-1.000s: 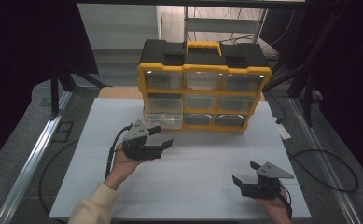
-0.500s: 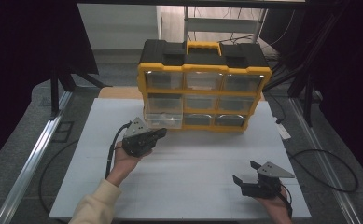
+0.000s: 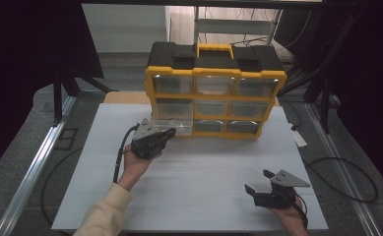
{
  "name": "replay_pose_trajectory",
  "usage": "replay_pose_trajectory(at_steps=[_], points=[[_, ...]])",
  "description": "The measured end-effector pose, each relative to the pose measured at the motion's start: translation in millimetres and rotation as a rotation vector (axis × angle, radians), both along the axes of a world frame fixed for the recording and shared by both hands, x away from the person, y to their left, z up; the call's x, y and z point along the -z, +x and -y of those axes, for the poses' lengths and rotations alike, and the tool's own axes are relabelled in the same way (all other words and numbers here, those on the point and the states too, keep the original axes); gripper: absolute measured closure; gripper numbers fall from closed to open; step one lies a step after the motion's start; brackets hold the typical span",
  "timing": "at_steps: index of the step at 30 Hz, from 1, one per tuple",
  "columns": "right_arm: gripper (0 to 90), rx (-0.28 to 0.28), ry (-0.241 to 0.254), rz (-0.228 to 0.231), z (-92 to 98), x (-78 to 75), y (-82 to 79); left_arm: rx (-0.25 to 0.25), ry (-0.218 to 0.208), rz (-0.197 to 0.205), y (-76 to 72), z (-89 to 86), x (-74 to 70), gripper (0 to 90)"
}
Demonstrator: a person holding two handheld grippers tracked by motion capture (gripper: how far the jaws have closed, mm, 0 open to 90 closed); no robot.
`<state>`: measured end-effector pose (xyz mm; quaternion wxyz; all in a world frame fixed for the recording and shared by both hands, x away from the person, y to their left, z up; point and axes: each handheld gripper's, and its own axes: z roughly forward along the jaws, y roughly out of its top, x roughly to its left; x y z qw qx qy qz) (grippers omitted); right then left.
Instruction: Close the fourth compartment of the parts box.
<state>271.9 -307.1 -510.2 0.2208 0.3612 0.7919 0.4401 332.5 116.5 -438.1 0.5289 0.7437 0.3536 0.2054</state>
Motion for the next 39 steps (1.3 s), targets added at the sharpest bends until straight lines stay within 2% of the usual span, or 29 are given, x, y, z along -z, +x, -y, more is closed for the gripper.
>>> replay_pose_trajectory(at_steps=[10, 22, 39], points=[[11.0, -0.001, -0.012, 0.005, -0.5, -0.1, -0.8, -0.013, 0.01, -0.011, 8.4, 2.4, 1.5, 88.8], [11.0, -0.002, -0.015, 0.005, -0.6, 0.2, -0.4, -0.022, 0.031, -0.003, 11.6, 4.4, -0.1, 88.8], [11.0, -0.004, -0.01, 0.005, -0.8, -0.2, -0.4, -0.04, 0.039, -0.016, 19.5, 5.2, -4.2, 88.7]])
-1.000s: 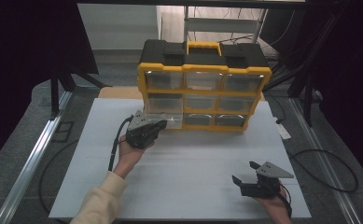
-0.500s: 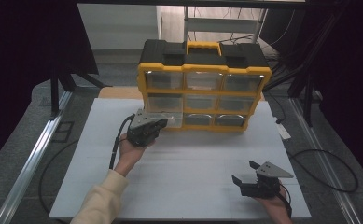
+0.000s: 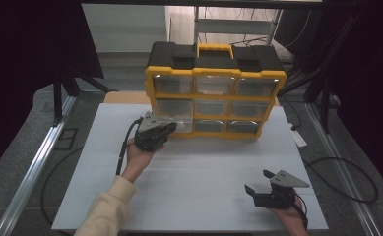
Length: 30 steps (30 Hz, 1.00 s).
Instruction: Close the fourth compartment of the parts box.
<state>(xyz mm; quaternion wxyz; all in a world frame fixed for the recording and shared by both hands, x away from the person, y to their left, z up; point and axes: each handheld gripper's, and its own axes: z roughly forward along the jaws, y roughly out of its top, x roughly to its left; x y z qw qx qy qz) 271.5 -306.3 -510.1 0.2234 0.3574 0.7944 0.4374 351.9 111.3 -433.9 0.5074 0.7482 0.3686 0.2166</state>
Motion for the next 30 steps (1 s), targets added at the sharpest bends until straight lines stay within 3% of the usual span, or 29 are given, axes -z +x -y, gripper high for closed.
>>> replay_pose_trajectory(at_steps=[30], points=[[11.0, 0.002, 0.002, -0.001, 1.7, -0.7, -1.8, -0.024, 0.021, 0.0, 22.0, 4.2, -5.6, 88.7]])
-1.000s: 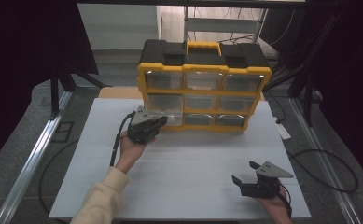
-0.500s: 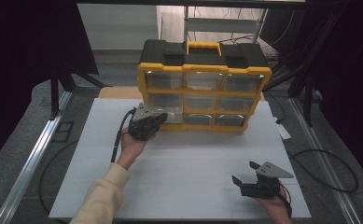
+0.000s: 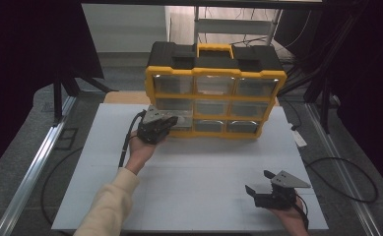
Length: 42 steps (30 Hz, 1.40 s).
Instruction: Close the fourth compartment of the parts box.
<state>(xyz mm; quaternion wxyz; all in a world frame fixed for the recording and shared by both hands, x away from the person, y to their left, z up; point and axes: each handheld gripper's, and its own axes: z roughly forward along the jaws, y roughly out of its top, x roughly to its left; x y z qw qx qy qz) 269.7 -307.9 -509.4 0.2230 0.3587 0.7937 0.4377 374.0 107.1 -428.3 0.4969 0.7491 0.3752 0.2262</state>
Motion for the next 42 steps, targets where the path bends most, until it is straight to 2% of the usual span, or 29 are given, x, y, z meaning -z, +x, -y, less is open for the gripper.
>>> replay_pose_trajectory(at_steps=[5, 18, 23, 28, 37, 42], points=[[11.0, -0.002, -0.003, 0.0, -0.8, 0.1, -0.4, -0.01, -0.018, -0.007, 4.9, 0.3, 1.0, 88.7], [11.0, -0.002, -0.003, 0.0, 0.1, 0.0, -1.1, -0.028, -0.014, -0.01, 15.1, 1.7, -0.2, 88.7], [11.0, -0.001, -0.004, 0.0, 0.7, 0.1, -1.0, -0.037, 0.01, -0.015, 21.8, 3.9, -0.8, 88.7], [11.0, 0.002, -0.003, 0.001, 1.1, 0.3, -1.5, -0.047, -0.004, -0.022, 27.0, 4.4, -1.2, 88.7], [10.9, 0.008, 0.0, -0.001, 2.6, -0.1, -2.1, -0.051, 0.01, -0.016, 32.6, 5.4, -2.6, 88.6], [10.9, 0.009, 0.0, 0.002, 2.8, 0.0, -2.4, -0.056, 0.002, -0.017, 35.0, 5.2, -1.2, 88.6]])
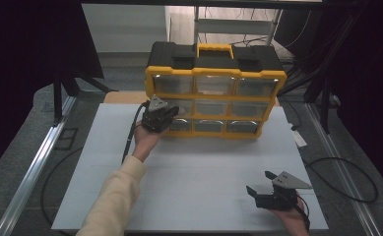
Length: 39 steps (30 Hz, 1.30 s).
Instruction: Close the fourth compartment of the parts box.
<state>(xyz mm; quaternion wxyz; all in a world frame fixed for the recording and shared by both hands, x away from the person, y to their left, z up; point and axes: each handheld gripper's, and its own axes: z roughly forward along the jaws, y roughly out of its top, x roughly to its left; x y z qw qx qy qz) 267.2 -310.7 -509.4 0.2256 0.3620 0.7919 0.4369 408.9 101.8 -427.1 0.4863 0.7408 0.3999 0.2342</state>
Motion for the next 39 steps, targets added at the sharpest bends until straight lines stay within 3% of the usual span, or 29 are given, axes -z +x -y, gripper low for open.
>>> replay_pose_trajectory(at_steps=[27, 31, 39], points=[[11.0, -0.003, -0.006, -0.004, -0.1, 0.5, -0.4, -0.023, 0.007, -0.002, 9.1, -0.3, 1.6, 88.5], [11.0, -0.004, -0.006, -0.004, -0.5, 0.3, -0.7, -0.014, 0.031, -0.002, 4.0, -1.8, 1.4, 87.8], [11.1, -0.007, -0.011, -0.001, -1.8, 0.2, -1.0, 0.027, 0.027, 0.02, -18.7, -8.9, 1.0, 88.0]])
